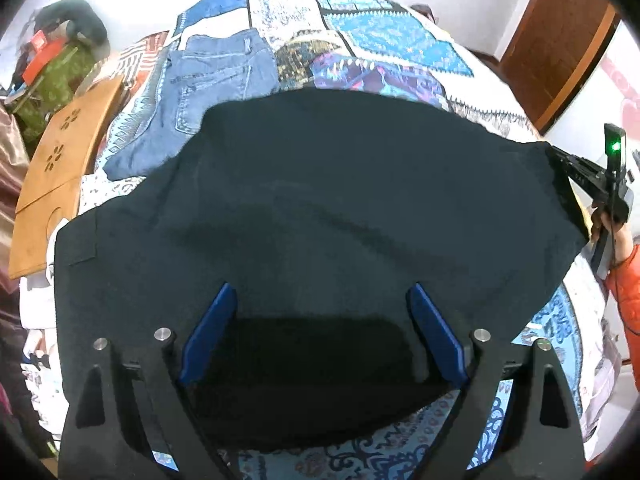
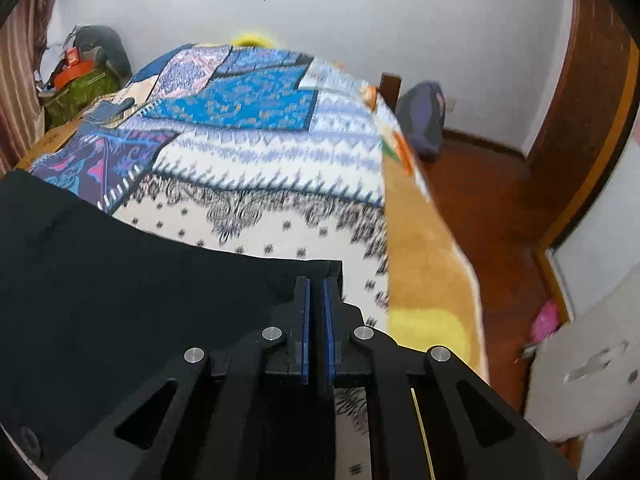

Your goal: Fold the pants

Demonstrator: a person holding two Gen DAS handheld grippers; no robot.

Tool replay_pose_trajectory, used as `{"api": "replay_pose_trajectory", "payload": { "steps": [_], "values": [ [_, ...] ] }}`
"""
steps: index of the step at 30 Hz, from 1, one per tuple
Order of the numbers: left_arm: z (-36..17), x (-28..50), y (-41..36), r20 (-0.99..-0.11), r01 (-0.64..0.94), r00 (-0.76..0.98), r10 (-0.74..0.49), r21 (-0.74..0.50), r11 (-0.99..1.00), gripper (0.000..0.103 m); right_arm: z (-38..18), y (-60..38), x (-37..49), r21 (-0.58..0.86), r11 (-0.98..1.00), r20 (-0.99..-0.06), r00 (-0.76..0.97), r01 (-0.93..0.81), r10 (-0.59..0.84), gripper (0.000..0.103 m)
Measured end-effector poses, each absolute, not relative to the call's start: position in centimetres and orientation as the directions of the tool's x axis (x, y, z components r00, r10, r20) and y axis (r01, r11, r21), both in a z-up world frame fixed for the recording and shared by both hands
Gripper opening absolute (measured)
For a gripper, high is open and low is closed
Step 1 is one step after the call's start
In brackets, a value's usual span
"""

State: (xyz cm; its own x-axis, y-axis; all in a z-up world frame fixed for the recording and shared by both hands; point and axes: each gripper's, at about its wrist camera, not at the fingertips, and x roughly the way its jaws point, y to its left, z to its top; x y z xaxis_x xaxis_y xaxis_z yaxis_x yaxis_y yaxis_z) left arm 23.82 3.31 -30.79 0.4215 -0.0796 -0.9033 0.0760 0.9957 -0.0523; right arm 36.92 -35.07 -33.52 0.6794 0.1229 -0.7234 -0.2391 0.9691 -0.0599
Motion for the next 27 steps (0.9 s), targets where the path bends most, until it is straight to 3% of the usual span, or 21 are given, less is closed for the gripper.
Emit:
{"api": "replay_pose_trajectory", "payload": {
  "steps": [4,10,14,20,22,24,27],
  "values": [
    [-31.1,23.5,4.2,-0.905,0.054,0.424,-0.032,-0.01,0.999,0.091,-32.4,-35.7,37.9,-0.062,0.979,-0.687,0.72,-0.195,0.1,0.005],
    [-31.2,22.6,5.8,-0.901,0.006,0.427,-0.074,-0.079,0.997,0.087,-35.4,-33.9,40.7,-0.133,0.963,-0.8,0.599,-0.233,0.035,0.008],
    [-28.1,21.6,8.4,-0.859,-0.042,0.513,-0.005,-0.031,0.999,0.085,-32.3,-35.2,40.2,-0.062,0.981,-0.808,0.586,-0.184,0.059,0.026],
    [-25.8,20.6,15.1,-0.814,-0.182,0.569,0.112,0.008,0.983,0.083,-27.6,-33.5,35.8,0.143,0.953,-0.746,0.603,-0.268,0.282,0.049],
    [-27.0,20.6,17.1,-0.834,-0.222,0.535,0.136,0.016,0.975,0.075,-28.0,-32.0,34.4,0.193,0.933,-0.744,0.575,-0.305,0.342,0.051],
    [-29.4,20.6,18.7,-0.875,-0.248,0.471,0.112,-0.01,0.969,0.06,-29.2,-30.3,33.2,0.218,0.918,-0.759,0.534,-0.332,0.374,0.051],
    [-33.5,19.8,19.5,-0.918,-0.24,0.38,0.117,0.024,0.971,0.054,-32.3,-28.2,32.0,0.211,0.917,-0.806,0.471,-0.338,0.359,0.051]
  ]
}}
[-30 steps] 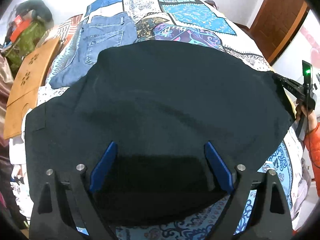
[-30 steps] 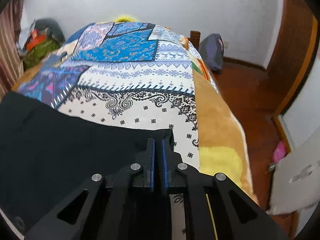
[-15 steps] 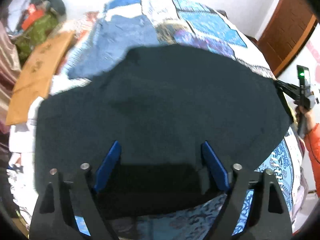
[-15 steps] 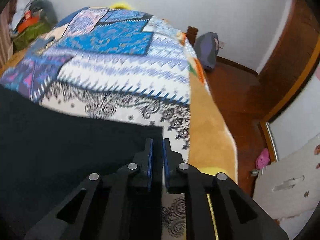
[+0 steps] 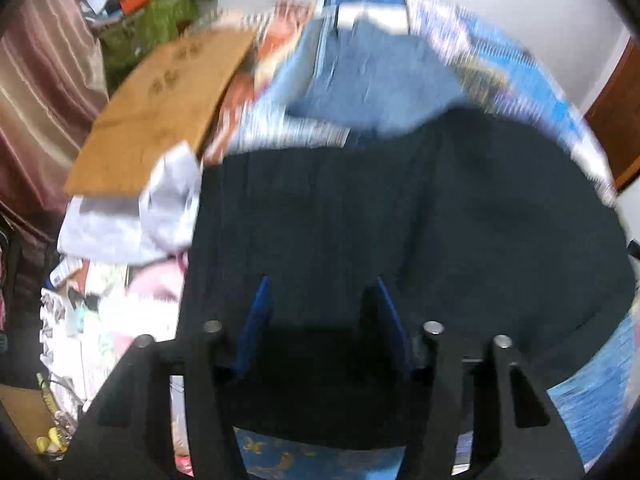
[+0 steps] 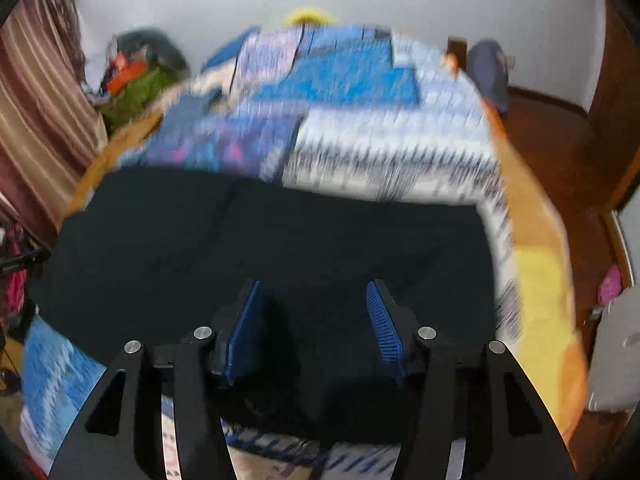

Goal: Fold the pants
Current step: 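Lift the trouser edge with the right gripper and fold it over the stack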

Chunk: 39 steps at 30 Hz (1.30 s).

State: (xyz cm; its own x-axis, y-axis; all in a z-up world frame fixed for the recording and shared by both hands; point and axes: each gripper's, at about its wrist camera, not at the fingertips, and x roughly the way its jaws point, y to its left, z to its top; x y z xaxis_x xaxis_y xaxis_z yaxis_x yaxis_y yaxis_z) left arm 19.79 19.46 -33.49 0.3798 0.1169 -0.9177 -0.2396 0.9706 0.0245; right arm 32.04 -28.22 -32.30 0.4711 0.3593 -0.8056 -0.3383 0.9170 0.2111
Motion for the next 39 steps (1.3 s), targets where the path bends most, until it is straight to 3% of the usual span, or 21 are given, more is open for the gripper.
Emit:
{"api": "replay_pose_trajectory", "payload": {
  "steps": [4,9,16,21,25,29,32,39],
  "values": [
    [-35.6,16.9,20.0,-0.895,-0.193,0.427,0.127,0.047,0.98,0.054,-34.9,-28.6,29.3,0.213,0.946,-0.8,0.512,-0.247,0.313,0.06],
    [-35.5,13.7,19.8,-0.869,-0.154,0.443,0.219,0.167,0.974,0.058,-34.7,-30.3,27.4,0.234,0.951,-0.811,0.498,-0.204,0.306,0.062],
    [-32.9,12.8,19.6,-0.877,-0.145,0.44,0.195,0.145,0.979,0.058,-34.2,-32.6,25.9,0.167,0.974,-0.84,0.496,-0.151,0.221,0.064],
    [-28.2,14.6,15.5,-0.838,-0.056,0.537,0.095,0.076,0.995,0.06,-33.4,-34.3,24.2,0.085,0.991,-0.856,0.501,-0.102,0.125,0.065],
    [-26.9,16.6,10.5,-0.818,0.05,0.575,0.036,0.079,0.996,0.075,-32.4,-35.9,22.6,0.195,0.978,-0.828,0.523,-0.069,0.202,0.065],
    [-30.0,18.0,6.2,-0.871,0.118,0.488,0.058,0.132,0.984,0.075,-32.3,-36.0,21.6,0.306,0.95,-0.797,0.529,-0.061,0.291,0.067],
    [-30.4,17.3,5.3,-0.863,0.113,0.499,0.082,0.159,0.981,0.073,-32.9,-35.3,21.4,0.352,0.933,-0.784,0.522,-0.07,0.335,0.067],
    [-26.1,19.7,4.2,-0.856,0.128,0.514,-0.058,0.009,0.992,0.072,-35.7,-35.5,22.7,0.434,0.901,-0.757,0.545,0.006,0.36,0.067]
  ]
}}
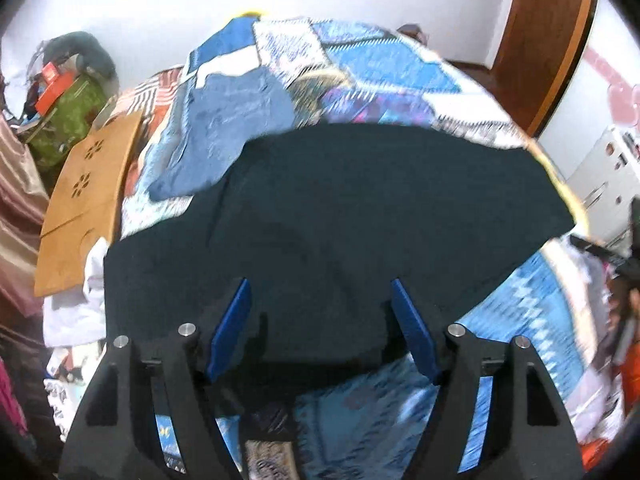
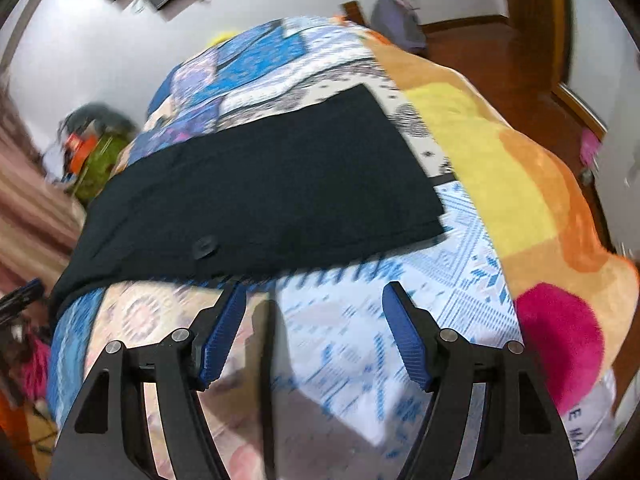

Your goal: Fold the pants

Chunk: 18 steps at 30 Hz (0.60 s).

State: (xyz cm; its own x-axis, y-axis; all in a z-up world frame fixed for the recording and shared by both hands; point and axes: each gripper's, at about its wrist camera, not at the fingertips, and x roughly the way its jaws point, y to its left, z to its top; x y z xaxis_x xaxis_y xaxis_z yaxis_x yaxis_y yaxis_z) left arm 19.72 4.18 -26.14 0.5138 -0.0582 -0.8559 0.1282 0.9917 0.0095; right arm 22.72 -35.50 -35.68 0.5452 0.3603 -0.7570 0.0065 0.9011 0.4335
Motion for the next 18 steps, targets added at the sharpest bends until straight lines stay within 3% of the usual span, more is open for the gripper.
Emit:
{"api": "replay_pose_trajectory", "payload": {
  "steps": [9,11,15,18],
  "values": [
    [-27.5,24.1,-2.5,-0.873,0.221,0.459,-0.163,-0.066,0.973,0.072,-36.9,-38.3,25.1,0.612,0.788,-0.637,0.633,0.069,0.44,0.067],
    [-28.3,24.6,-3.9,-0.879,0.244,0.444,-0.177,-0.071,0.967,0.072,-36.7,-38.3,25.6,0.606,0.792,-0.634,0.645,0.073,0.426,0.059],
    [-29.5,25.1,-6.4,-0.884,0.294,0.426,-0.19,-0.064,0.954,0.072,-36.8,-38.6,26.4,0.604,0.794,-0.632,0.65,0.071,0.422,0.009],
    [-30.8,25.8,-7.3,-0.897,0.296,0.408,-0.169,-0.045,0.954,0.073,-36.7,-38.9,26.6,0.615,0.786,-0.619,0.656,0.063,0.432,0.007]
  ]
}}
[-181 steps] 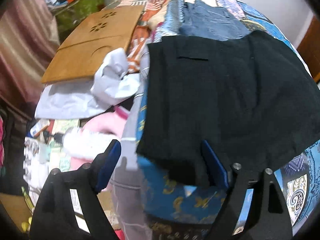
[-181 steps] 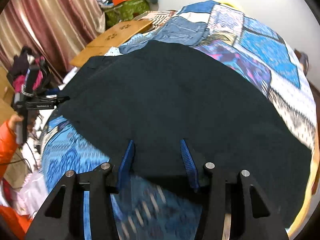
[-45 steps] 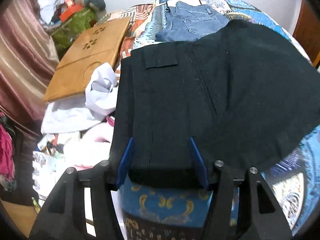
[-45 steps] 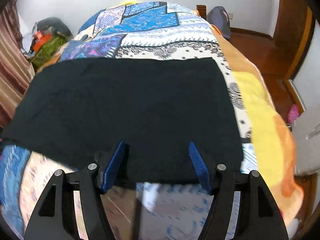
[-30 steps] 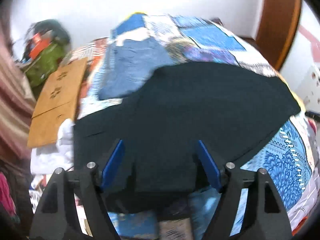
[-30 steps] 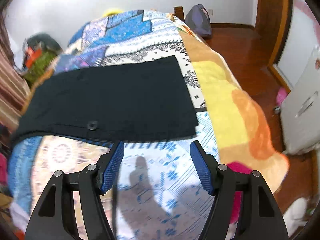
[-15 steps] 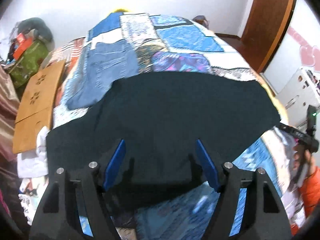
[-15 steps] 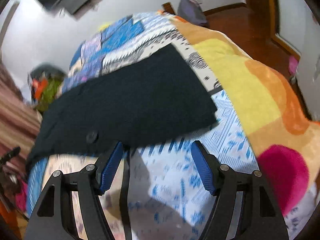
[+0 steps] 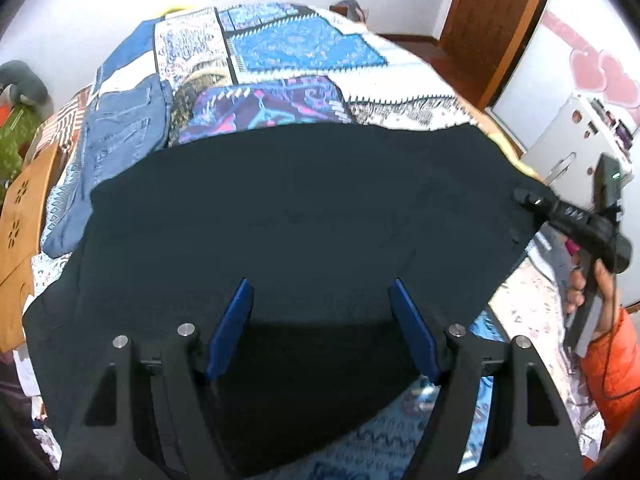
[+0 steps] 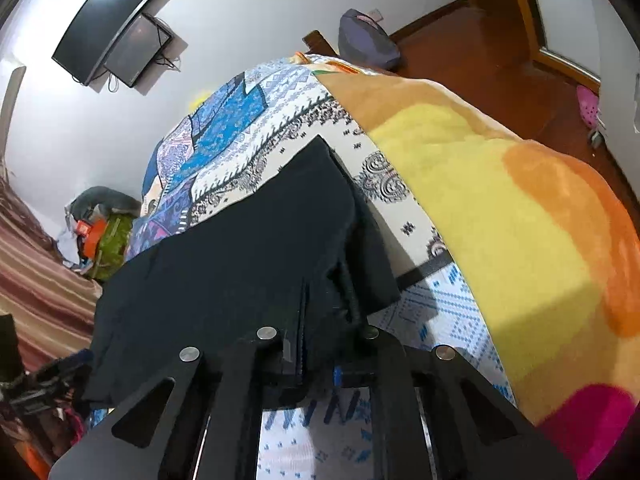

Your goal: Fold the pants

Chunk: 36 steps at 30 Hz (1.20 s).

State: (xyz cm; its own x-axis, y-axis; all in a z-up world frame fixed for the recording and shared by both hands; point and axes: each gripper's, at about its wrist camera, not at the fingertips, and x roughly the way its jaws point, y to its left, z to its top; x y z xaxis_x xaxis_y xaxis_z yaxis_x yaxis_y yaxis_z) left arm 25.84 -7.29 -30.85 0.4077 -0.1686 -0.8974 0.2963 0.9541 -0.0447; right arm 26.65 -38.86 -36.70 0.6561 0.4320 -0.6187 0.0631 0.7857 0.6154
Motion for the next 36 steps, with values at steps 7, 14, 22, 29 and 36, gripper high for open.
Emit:
{"api": "replay_pose_trajectory", "payload": {
  "steps": [7,14,22,29,36],
  "values": [
    [-30.2,25.3,-7.1,-0.893,0.289,0.411,-0.186,-0.066,0.955,0.075,-32.4,-38.0,26.4,0.582,0.812,-0.56,0.697,-0.054,0.448,0.006],
    [-27.1,23.9,-3.7,-0.846,0.224,0.504,-0.174,-0.066,0.972,0.075,-26.1,-35.1,27.2,0.563,0.798,-0.456,0.726,-0.212,0.515,0.005],
    [-23.9,21.8,1.9,-0.779,0.144,0.6,-0.184,-0.121,0.982,0.075,-20.5,-27.4,28.5,0.545,0.747,-0.386,0.678,-0.38,0.626,0.005],
    [-22.7,19.2,7.6,-0.736,0.06,0.662,-0.144,-0.14,0.988,0.075,-20.9,-18.3,29.7,0.518,0.692,-0.403,0.57,-0.503,0.716,0.005],
    [-23.6,17.9,11.0,-0.748,-0.011,0.656,-0.103,-0.145,0.989,0.075,-26.9,-10.0,28.7,0.508,0.664,-0.562,0.373,-0.548,0.738,0.006]
  ]
}}
